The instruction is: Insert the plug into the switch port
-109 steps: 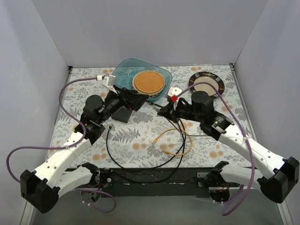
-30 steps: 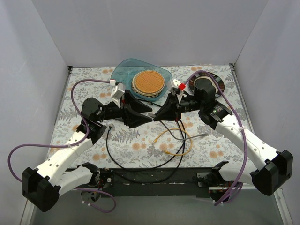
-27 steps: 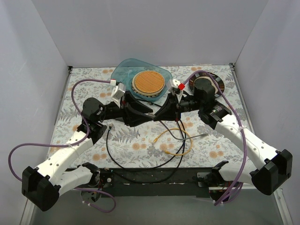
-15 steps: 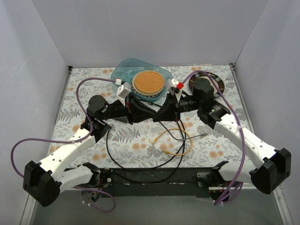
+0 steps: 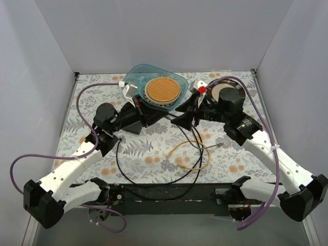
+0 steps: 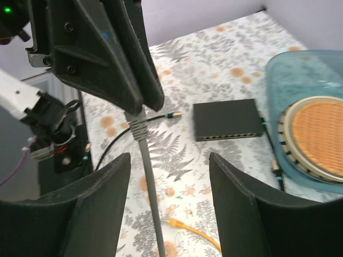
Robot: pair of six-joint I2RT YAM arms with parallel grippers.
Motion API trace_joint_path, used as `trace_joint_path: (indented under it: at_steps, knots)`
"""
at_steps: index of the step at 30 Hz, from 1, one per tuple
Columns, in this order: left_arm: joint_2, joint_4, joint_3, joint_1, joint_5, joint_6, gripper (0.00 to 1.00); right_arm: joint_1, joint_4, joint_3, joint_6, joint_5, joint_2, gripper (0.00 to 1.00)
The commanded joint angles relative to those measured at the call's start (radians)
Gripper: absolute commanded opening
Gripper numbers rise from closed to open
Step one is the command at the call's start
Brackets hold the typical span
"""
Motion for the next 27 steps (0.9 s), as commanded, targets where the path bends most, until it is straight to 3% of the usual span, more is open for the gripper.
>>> trace_joint_path:
  at_steps: [1,9,16,27]
  knots:
    - [-0.019,-0.153,0.095,-0.006,-0.254,-0.08,0.0,0.039,0.015,0.048,-0.038,0.264,-0.065,0.67]
    - [-0.012,-0.274,0.163,-0.006,-0.348,-0.12,0.0,0.122,0.116,0.014,-0.092,0.329,-0.056,0.67]
    - [-0.006,-0.282,0.172,-0.006,-0.335,-0.12,0.0,0.241,0.121,0.068,-0.181,0.516,0.007,0.67]
    - [0.007,-0.282,0.175,-0.006,-0.308,-0.117,0.0,0.28,0.185,0.069,-0.218,0.628,0.058,0.59]
